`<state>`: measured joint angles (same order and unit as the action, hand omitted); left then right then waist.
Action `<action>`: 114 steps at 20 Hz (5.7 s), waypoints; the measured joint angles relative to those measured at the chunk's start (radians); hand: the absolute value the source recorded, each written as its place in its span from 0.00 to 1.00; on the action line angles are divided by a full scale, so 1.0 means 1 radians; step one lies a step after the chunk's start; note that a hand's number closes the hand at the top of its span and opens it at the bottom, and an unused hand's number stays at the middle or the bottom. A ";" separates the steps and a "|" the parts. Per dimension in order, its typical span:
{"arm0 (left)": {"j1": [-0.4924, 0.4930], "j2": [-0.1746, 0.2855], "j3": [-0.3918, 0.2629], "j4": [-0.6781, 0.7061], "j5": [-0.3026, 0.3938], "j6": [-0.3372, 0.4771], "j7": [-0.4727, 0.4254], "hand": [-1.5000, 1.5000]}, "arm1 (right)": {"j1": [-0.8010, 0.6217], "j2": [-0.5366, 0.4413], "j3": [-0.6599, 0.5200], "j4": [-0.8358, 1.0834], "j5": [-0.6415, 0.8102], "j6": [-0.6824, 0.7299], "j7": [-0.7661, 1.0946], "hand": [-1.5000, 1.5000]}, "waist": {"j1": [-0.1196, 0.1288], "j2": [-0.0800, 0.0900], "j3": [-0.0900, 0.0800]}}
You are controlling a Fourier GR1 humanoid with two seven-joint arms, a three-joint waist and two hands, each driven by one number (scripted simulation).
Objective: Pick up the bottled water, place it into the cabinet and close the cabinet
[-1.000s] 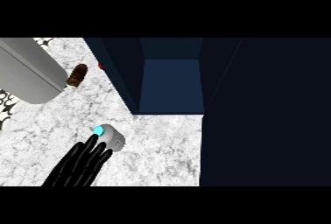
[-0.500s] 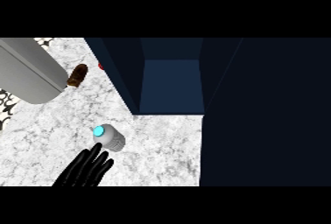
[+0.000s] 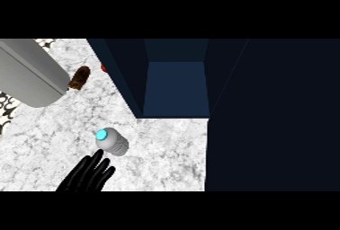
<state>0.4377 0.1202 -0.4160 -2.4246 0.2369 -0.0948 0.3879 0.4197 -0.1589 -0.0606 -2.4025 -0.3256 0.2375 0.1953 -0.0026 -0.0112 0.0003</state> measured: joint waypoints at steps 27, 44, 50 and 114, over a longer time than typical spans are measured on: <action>-0.106 0.071 0.395 0.299 0.061 -0.110 -0.214 0.00 | 0.132 -0.014 -0.119 0.009 -0.082 0.133 -0.097 0.00 | -0.022 0.008 -0.002; -0.332 0.045 0.447 0.817 -0.098 -0.130 -0.467 0.00 | 0.202 -0.034 -0.155 0.019 -0.146 0.196 -0.153 0.00 | -0.029 0.010 -0.002; -0.386 0.043 0.460 1.013 -0.133 -0.145 -0.556 0.00 | 0.228 -0.046 -0.178 0.026 -0.169 0.220 -0.183 0.00 | -0.026 0.011 -0.002; -0.649 -0.086 0.524 1.403 0.000 -0.110 -0.894 1.00 | 0.408 -0.157 -0.316 0.051 -0.371 0.280 -0.336 0.00 | -0.003 0.004 0.000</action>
<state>-0.2113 0.0342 0.1077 -1.0217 0.2368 -0.2047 -0.5061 0.8276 -0.3157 -0.3770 -2.3516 -0.6961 0.5177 -0.1412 -0.0055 -0.0071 -0.0002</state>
